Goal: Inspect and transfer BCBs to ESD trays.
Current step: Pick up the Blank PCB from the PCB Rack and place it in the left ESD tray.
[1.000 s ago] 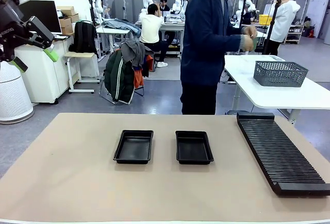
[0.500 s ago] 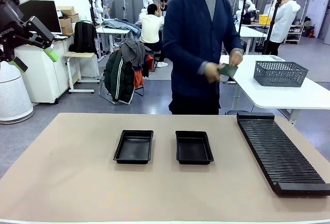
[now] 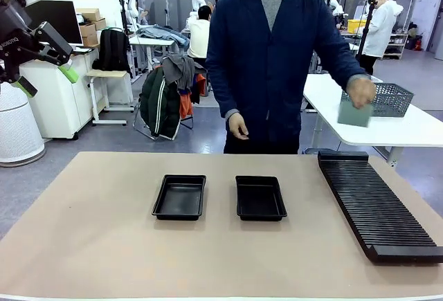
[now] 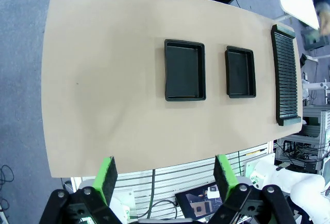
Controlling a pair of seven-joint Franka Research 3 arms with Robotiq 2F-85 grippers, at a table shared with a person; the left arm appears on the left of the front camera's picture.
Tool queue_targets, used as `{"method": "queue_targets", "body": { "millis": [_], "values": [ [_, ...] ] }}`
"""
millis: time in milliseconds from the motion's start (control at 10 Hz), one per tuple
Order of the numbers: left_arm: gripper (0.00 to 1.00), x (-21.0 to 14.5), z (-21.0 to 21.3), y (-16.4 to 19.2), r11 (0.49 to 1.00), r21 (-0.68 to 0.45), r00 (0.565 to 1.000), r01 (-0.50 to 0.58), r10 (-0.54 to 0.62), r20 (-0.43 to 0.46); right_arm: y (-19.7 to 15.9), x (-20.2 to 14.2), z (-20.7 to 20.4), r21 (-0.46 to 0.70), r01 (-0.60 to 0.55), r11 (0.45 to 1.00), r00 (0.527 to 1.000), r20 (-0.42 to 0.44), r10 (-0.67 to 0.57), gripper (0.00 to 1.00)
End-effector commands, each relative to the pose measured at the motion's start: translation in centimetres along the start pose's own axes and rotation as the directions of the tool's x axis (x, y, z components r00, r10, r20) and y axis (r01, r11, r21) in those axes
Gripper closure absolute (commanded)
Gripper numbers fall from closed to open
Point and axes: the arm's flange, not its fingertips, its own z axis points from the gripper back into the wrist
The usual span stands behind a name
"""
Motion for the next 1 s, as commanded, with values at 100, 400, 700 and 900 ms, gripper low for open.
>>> {"method": "queue_targets", "body": {
  "millis": [100,400,700,900],
  "values": [
    [0.0,0.08,-0.06,0.27,1.0,-0.012,1.0,0.012,-0.012,0.006,0.13,0.01,-0.04,0.005,-0.004,1.0,1.0,0.0,0.004,0.0],
    [0.0,0.08,-0.06,0.27,1.0,-0.012,1.0,0.012,-0.012,0.006,0.13,0.01,-0.04,0.005,-0.004,1.0,1.0,0.0,0.004,0.0],
    [0.0,0.08,-0.06,0.27,1.0,-0.012,1.0,0.012,-0.012,0.006,0.13,0.01,-0.04,0.005,-0.004,1.0,1.0,0.0,0.004,0.0],
    [0.0,0.08,-0.06,0.27,1.0,-0.012,1.0,0.012,-0.012,0.006,0.13,0.01,-0.04,0.005,-0.004,1.0,1.0,0.0,0.004,0.0]
  ]
}}
